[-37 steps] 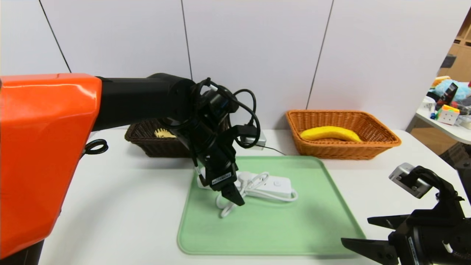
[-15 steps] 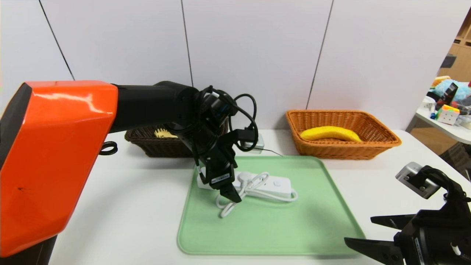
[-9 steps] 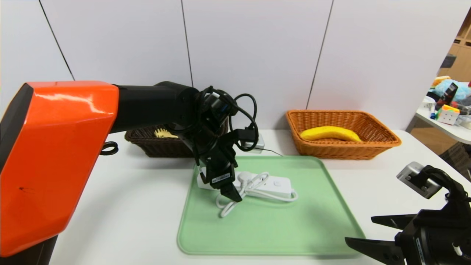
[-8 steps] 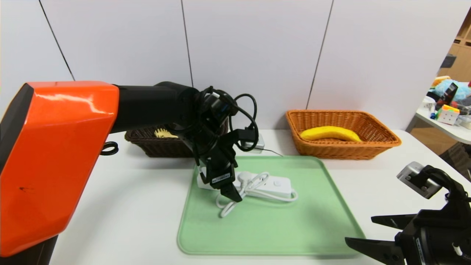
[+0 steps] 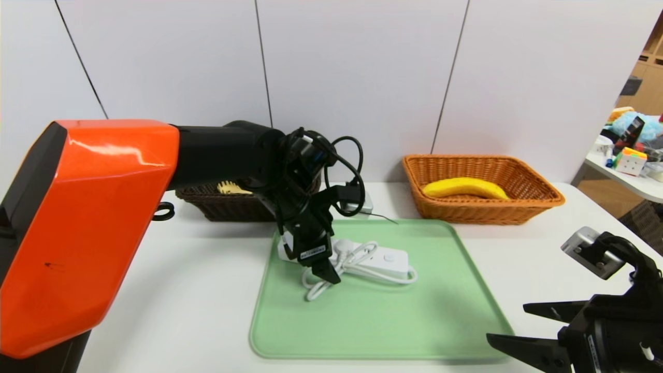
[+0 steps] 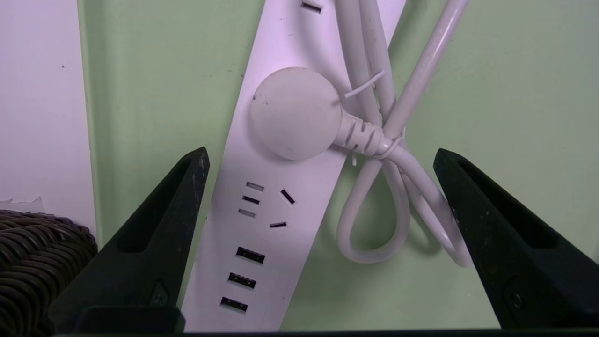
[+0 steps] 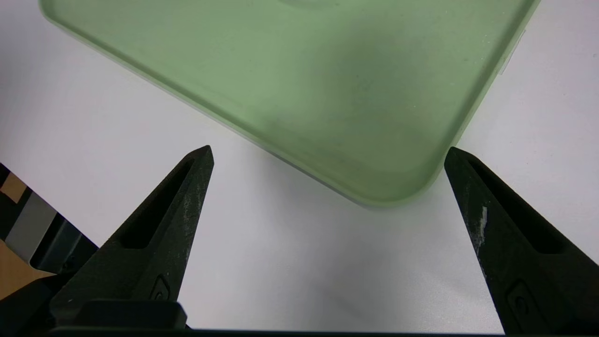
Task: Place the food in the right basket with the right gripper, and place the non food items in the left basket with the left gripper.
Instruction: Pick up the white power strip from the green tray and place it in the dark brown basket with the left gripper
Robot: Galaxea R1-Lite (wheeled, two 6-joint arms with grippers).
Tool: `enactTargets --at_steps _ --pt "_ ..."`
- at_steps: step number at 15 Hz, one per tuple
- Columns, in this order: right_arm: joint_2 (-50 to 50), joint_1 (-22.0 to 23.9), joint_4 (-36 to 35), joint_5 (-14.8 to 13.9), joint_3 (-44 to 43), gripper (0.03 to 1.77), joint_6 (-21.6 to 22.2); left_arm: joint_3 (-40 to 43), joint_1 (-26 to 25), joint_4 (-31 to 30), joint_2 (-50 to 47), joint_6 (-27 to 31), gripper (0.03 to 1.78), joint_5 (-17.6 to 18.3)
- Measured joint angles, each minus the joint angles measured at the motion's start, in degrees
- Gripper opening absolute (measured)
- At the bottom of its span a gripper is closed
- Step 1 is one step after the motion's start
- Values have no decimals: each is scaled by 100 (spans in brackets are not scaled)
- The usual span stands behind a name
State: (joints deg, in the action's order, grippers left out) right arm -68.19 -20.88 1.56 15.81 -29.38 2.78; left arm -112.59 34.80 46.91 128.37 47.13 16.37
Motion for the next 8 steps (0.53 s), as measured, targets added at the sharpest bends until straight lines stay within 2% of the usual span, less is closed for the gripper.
enactTargets --at_steps 8 --pt "28 0 0 0 -5 170 2 0 2 74 -251 -20 169 35"
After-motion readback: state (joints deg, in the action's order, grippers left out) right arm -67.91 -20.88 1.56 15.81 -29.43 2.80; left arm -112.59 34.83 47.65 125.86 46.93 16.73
